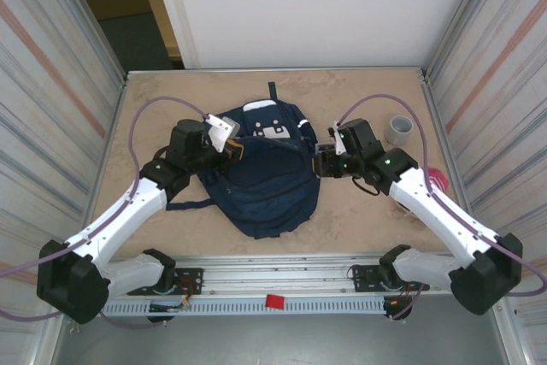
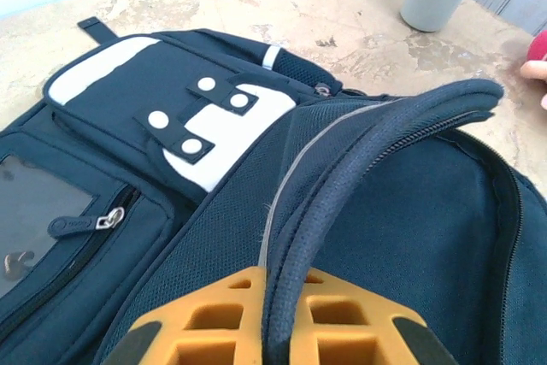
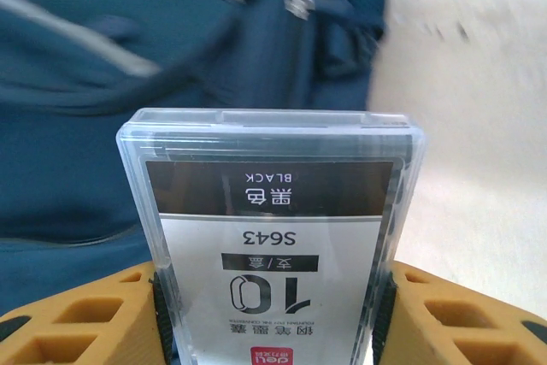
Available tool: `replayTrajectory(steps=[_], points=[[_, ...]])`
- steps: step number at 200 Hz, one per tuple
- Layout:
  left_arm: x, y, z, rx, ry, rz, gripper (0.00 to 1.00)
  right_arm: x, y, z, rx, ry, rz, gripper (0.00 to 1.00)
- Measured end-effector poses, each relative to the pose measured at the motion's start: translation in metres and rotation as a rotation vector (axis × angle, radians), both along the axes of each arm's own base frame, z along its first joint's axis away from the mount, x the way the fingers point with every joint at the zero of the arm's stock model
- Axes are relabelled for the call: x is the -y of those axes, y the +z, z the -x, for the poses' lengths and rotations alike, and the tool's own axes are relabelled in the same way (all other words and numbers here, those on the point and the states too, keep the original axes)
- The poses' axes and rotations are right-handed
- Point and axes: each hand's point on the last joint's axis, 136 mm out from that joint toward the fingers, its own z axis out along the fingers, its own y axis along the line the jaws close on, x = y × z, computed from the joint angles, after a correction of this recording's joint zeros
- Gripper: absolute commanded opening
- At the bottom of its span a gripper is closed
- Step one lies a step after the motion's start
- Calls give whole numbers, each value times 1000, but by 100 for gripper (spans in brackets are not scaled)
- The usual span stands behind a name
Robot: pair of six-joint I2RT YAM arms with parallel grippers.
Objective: Pack the student bag
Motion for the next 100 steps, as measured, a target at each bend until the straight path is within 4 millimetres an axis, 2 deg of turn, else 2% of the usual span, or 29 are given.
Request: replayTrajectory(steps=[29,52,75,100], points=[[3,0,0,-36,-2,13,0,-44,29,11,209,285,54,43],[6,3,-1,-52,-10,32,0,-80,38,25,367,522,129,42],[9,4,1,-65,-25,49,0,-108,30,31,486,707,238,44],[11,5,4,-73,-43,61,0,-127,4,22,522,840,381,47]])
